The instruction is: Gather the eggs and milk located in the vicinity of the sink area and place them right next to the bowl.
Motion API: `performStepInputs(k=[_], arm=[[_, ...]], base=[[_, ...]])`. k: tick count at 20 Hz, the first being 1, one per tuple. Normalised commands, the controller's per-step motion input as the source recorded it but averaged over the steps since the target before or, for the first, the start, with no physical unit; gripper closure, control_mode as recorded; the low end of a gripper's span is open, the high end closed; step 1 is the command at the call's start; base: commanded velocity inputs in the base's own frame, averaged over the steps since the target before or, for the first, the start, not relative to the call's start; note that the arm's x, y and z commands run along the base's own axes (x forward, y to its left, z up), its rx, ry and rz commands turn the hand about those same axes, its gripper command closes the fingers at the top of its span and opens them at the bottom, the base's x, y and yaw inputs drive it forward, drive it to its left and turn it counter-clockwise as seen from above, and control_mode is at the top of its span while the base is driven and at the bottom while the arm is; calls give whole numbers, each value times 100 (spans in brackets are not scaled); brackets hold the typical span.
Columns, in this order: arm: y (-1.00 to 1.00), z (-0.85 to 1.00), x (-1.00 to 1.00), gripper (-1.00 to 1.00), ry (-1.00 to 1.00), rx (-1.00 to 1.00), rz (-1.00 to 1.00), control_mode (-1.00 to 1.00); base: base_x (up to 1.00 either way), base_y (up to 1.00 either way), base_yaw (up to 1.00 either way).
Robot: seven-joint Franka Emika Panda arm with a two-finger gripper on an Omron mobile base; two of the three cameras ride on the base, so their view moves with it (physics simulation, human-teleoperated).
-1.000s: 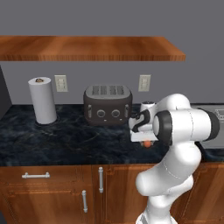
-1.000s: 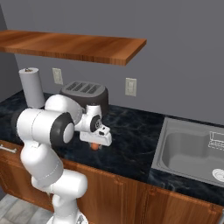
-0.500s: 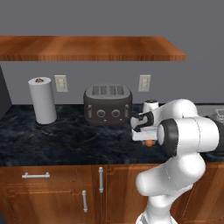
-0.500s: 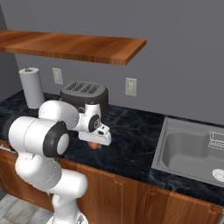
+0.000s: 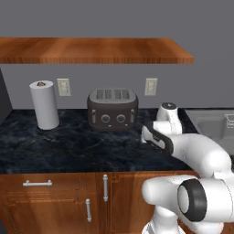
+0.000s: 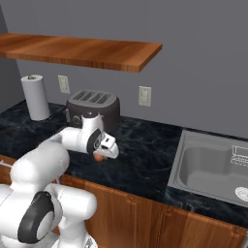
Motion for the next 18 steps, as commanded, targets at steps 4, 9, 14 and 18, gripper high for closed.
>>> performStepInputs(k=[4, 9, 14, 18], arm=[[2, 71, -24, 100, -16, 0, -6, -100], [0, 46, -35, 100, -4, 0, -8, -100], [0, 49, -41, 100, 0, 3, -5, -100], [0, 45, -36, 100, -1, 3, -1, -100]], base=[[0, 0, 0], [0, 0, 0], [0, 0, 0], [0, 0, 0]])
